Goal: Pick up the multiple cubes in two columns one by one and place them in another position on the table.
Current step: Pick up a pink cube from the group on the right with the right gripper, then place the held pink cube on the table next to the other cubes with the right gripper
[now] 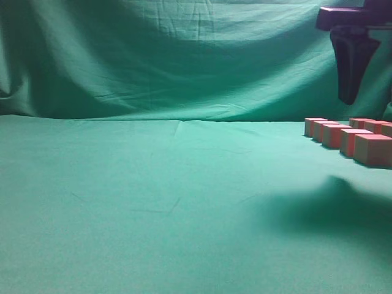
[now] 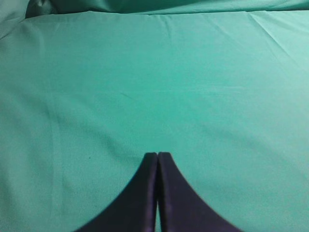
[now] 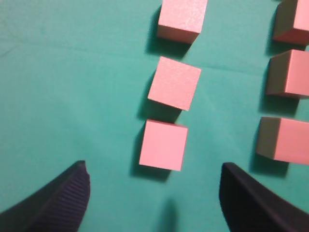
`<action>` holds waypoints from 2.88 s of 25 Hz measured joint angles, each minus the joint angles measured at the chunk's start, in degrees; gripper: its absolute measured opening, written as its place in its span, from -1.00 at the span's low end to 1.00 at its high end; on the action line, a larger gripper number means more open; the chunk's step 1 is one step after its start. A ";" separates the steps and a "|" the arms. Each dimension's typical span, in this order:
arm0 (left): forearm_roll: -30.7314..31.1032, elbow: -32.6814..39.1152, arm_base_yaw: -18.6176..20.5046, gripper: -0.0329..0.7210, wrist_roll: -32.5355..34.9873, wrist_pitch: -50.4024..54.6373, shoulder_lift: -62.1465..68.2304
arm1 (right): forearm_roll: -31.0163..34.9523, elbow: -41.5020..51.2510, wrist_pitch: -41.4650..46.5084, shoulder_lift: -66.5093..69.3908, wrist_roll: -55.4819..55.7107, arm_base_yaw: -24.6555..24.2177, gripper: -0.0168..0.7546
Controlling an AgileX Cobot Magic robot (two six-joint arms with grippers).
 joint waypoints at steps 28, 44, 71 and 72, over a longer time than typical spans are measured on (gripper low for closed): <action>0.00 0.00 0.00 -0.91 0.00 0.00 0.00 | -2.59 -0.67 -4.38 10.58 5.06 0.00 -0.25; 0.00 0.00 0.00 -0.91 0.00 0.00 0.00 | 19.83 -19.68 16.50 9.04 -30.34 0.09 -0.25; 0.00 0.00 0.00 -0.91 0.00 0.00 0.00 | 12.04 -29.58 12.07 21.97 -39.27 10.48 -0.25; 0.00 0.00 0.00 -0.91 0.00 0.00 0.00 | 11.77 -30.37 12.70 22.68 -38.61 10.48 -0.25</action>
